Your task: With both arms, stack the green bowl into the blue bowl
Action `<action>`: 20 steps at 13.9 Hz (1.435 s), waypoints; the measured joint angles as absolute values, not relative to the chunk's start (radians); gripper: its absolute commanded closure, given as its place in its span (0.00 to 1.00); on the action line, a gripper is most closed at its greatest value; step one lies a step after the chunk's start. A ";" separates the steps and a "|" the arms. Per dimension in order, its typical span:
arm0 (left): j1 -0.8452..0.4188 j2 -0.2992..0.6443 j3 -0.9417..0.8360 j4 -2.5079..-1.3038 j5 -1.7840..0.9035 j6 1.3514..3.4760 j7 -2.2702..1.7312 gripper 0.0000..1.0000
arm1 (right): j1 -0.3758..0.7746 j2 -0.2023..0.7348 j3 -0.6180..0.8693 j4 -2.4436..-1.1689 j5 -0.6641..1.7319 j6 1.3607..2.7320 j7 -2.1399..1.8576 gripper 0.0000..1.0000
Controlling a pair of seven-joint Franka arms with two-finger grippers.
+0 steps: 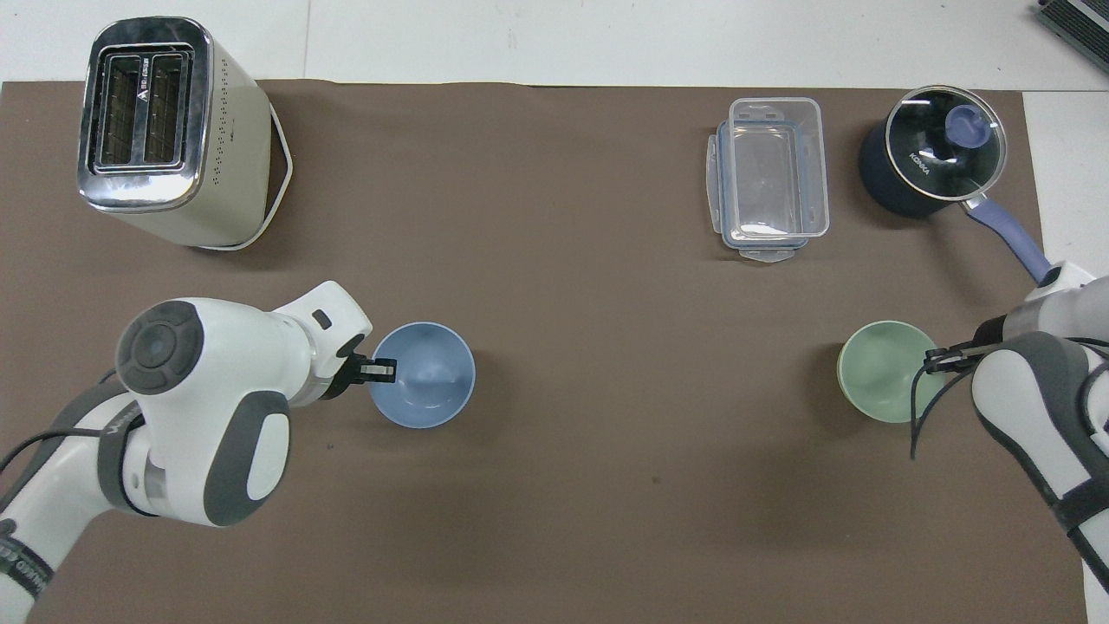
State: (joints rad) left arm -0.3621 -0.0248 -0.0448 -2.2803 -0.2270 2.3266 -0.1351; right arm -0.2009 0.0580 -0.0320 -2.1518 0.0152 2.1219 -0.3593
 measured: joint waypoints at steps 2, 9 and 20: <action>-0.439 0.011 -0.045 -2.281 -0.227 2.395 -0.220 1.00 | -0.200 0.051 -0.024 -2.085 0.015 2.069 -0.391 1.00; -0.555 0.062 -0.046 -2.277 -0.227 2.462 -0.366 0.08 | -0.203 0.047 -0.026 -1.930 0.098 1.925 -0.438 1.00; -0.394 -0.029 -0.004 -2.151 -0.226 2.259 -0.121 0.00 | 0.014 0.049 0.007 -1.866 0.148 1.901 -0.124 1.00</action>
